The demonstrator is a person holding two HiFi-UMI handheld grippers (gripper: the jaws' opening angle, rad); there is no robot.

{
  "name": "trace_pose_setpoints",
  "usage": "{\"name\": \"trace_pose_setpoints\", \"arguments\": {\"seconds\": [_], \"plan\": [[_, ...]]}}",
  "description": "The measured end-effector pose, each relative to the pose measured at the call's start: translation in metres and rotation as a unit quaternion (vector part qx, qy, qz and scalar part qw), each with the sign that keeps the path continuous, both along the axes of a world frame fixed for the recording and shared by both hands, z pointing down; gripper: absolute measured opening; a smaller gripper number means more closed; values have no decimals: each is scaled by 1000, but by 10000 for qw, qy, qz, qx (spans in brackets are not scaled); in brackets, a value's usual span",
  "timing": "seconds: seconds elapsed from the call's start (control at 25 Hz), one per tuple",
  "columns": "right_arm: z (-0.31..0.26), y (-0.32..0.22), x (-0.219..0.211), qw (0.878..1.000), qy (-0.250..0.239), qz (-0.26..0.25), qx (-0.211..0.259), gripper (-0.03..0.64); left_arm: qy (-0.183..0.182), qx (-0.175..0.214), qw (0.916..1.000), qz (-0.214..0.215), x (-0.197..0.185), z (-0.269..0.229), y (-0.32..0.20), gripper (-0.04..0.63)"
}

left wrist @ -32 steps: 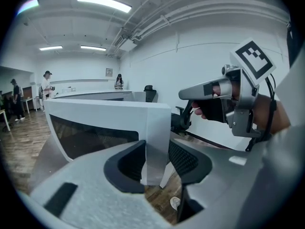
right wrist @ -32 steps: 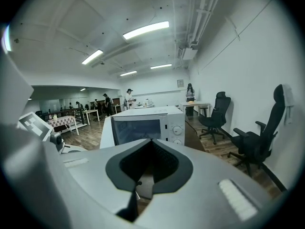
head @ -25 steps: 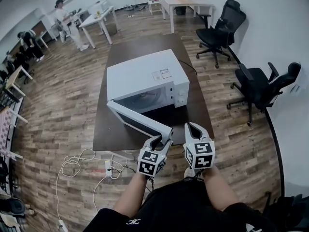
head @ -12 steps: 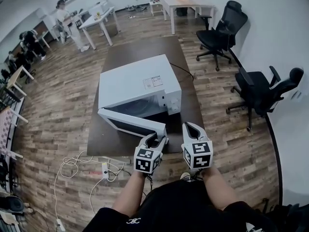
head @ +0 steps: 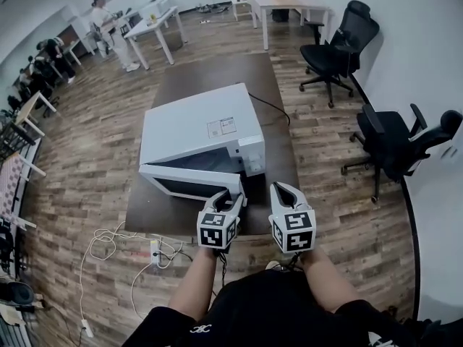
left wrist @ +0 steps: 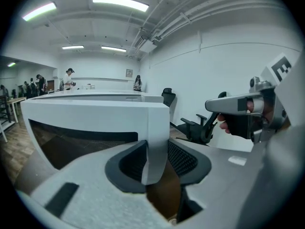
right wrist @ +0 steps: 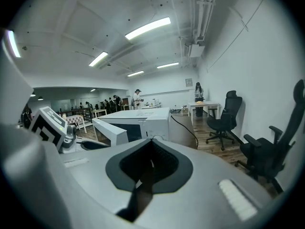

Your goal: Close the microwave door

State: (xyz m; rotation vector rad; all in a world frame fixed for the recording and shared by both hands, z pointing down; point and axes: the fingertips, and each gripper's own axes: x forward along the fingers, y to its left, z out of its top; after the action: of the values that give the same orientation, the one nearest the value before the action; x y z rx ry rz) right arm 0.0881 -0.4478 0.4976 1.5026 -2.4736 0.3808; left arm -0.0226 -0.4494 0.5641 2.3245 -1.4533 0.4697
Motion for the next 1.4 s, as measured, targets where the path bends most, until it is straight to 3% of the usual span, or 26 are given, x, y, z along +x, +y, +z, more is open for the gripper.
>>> {"name": "trace_pose_setpoints", "arguments": {"seconds": [0.48, 1.4], "plan": [[3, -18, 14, 9997, 1, -242, 16, 9, 47, 26, 9987, -513, 5, 0, -55, 153], [5, -59, 29, 9996, 18, -293, 43, 9, 43, 123, 9968, -794, 2, -1, -107, 155]]}}
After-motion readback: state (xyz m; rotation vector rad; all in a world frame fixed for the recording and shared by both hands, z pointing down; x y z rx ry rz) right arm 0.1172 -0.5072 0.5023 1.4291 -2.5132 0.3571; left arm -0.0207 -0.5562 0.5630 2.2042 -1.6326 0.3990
